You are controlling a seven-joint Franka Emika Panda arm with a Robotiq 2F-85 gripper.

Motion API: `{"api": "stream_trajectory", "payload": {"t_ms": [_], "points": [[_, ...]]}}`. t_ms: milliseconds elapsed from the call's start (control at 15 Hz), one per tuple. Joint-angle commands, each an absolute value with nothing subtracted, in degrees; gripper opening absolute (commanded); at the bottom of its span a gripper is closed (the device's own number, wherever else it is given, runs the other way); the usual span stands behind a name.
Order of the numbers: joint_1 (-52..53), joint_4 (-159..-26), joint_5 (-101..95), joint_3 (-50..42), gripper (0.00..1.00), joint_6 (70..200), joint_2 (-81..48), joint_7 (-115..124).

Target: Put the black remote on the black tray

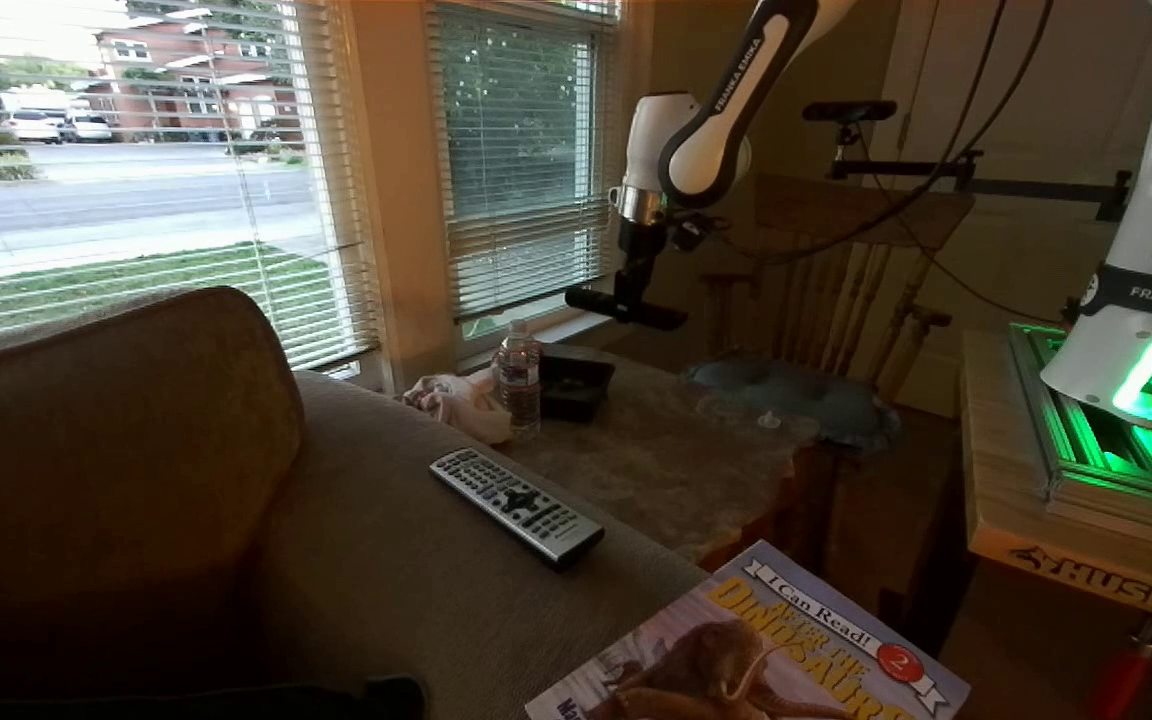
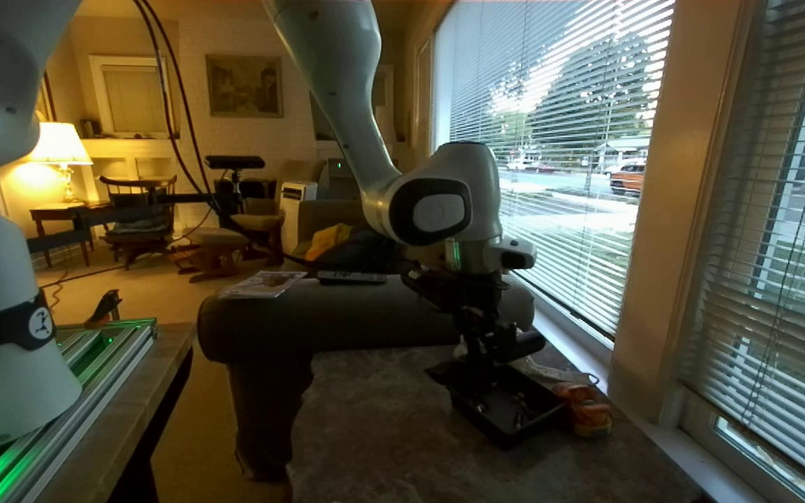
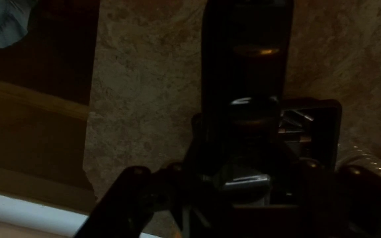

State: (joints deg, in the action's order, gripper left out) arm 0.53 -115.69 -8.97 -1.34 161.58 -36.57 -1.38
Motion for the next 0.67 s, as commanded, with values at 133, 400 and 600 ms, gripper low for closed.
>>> {"api": "stream_trajectory", "payload": {"t_ms": [133, 400, 600], "points": [[-3.21, -107.68, -6.86, 3.53, 0.29, 163.12, -43.71, -8.24], [-6.16, -102.50, -5.85, 7.76, 0.29, 162.39, -49.18, -11.74], [-7.88, -98.92, -5.63, 9.56, 0.29, 161.44, -52.92, -14.06]]}}
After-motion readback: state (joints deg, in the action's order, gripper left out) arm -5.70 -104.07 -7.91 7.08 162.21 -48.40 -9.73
